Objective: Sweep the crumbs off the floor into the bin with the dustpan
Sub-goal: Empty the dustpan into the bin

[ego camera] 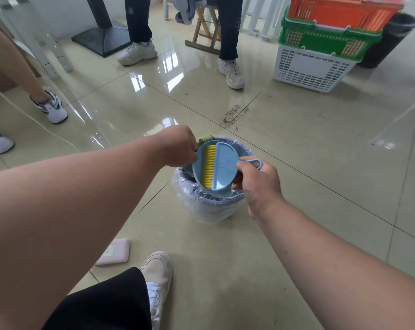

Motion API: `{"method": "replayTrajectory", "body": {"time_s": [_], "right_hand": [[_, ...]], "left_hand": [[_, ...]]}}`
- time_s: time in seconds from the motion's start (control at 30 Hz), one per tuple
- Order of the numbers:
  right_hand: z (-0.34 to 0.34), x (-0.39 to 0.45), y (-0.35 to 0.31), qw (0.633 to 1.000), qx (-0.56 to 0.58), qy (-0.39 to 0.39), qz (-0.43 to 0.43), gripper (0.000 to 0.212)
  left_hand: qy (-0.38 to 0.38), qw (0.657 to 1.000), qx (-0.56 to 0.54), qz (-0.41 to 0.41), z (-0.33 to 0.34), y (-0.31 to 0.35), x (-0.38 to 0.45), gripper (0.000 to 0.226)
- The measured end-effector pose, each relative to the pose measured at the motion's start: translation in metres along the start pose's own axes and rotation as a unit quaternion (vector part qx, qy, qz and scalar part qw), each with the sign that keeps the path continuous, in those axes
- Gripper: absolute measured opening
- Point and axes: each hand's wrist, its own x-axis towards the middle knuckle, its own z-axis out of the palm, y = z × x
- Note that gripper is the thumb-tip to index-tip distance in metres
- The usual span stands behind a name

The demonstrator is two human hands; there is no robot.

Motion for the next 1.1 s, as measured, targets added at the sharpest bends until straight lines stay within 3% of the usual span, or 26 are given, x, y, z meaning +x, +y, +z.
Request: {"method": "replayTrajectory", "body": {"time_s": [0.1,0.3,0.57,0.77,0.87,1.1], "right_hand": [[0.005,0.000,0.003,1.000,0.003,-0.003,0.005,0.009],[-0.011,0.012,0.008,0.997,-0.032,0.067,0.013,0.013],[-0.051,0.019,0.009,0.996,0.007,0.089,0.017,0.013],[-0.104,0.024,0.005,0.990,0.088,0.108,0.031,0.007],[-0.137,0.025,-0.001,0.982,0.130,0.127,0.057,0.016],[-0.225,0.015,-0.007,0.952,0.215,0.202,0.081,0.005]], "left_hand": [[0.012,1.000,0.004,0.011,-0.002,0.006,0.000,0.017],[0.024,1.000,0.010,-0.008,-0.002,0.003,-0.001,0.017],[0.015,0.997,-0.064,-0.027,0.000,0.014,0.001,0.023],[-0.010,0.986,-0.164,-0.023,0.001,0.056,-0.005,0.016],[-0.030,0.982,-0.188,0.000,0.000,0.086,-0.008,0.019],[-0.080,0.969,-0.230,0.029,0.013,0.171,-0.018,0.016]]}}
